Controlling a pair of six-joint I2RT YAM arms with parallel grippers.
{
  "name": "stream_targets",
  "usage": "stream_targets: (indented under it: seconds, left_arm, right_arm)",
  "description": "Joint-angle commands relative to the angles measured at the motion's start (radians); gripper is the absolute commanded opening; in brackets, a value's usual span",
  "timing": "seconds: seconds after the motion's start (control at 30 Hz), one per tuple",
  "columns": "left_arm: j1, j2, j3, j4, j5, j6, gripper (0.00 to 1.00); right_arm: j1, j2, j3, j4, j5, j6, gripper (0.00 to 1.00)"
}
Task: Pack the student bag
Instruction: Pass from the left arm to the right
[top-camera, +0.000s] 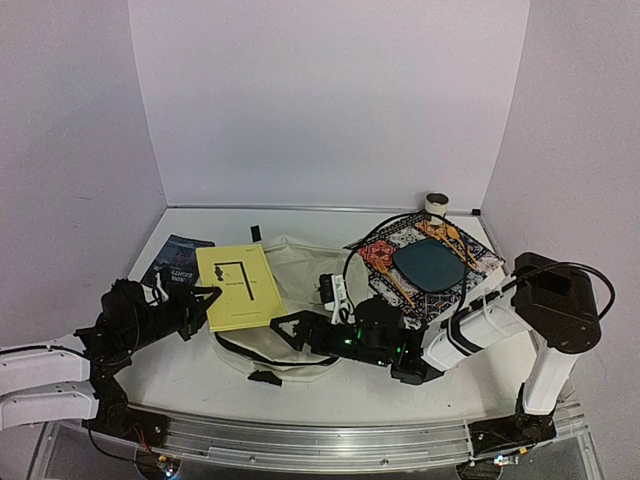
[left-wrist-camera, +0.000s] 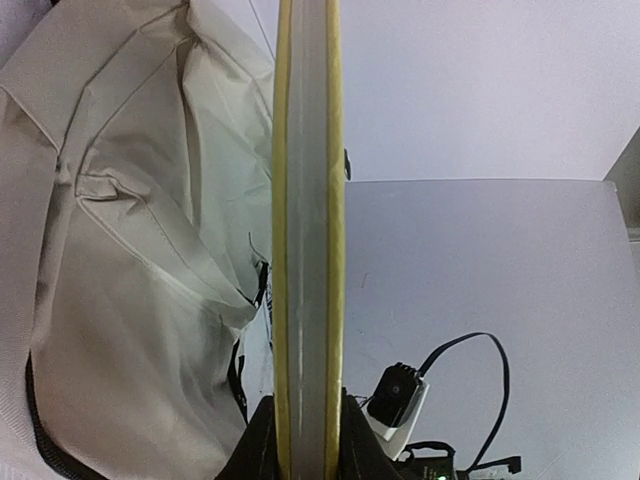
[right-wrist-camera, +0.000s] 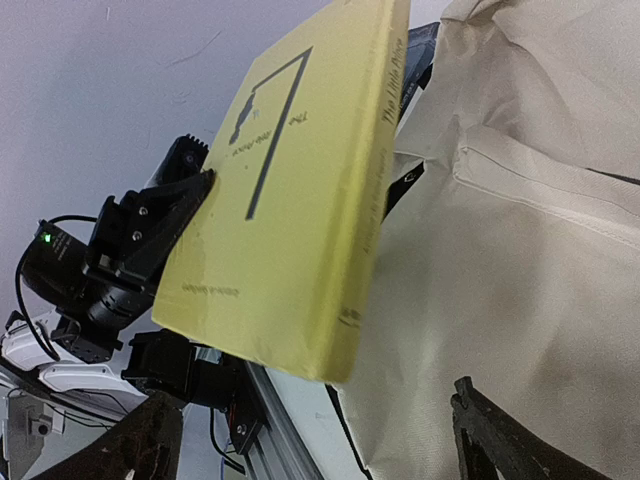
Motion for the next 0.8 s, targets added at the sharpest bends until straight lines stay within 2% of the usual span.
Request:
stream_targets:
  seconds: [0.0, 0.2, 0.43, 0.6, 0.77]
  left_arm:
    - [-0.105, 0.092, 0.068, 0.334, -0.180, 0.028, 0.00]
    - [-0.193, 0.148, 0.095, 0.403, -0.277, 0.051, 0.00]
    - [-0.312, 0.268, 0.101, 0.554, -0.373, 0.047, 0.00]
    - [-0.345, 0.357, 0.083, 0.679, -0.413, 0.013, 0.00]
    - [-0.346, 0.324, 0.044, 0.694, -0.476, 0.009, 0.00]
  right_arm:
    - [0.004, -0.001, 0.004, 0.418, 0.074, 0.031, 0.94]
    - [0.005, 0.010, -0.021, 0.473, 0.113, 0.076, 0.92]
    - [0.003, 0.082, 0.007, 0.640, 0.079, 0.097, 0.84]
    - [0.002, 0.068, -0.006, 0.723, 0.051, 0.058, 0.78]
    - [0.003, 0.004, -0.056, 0.728, 0.045, 0.025, 0.77]
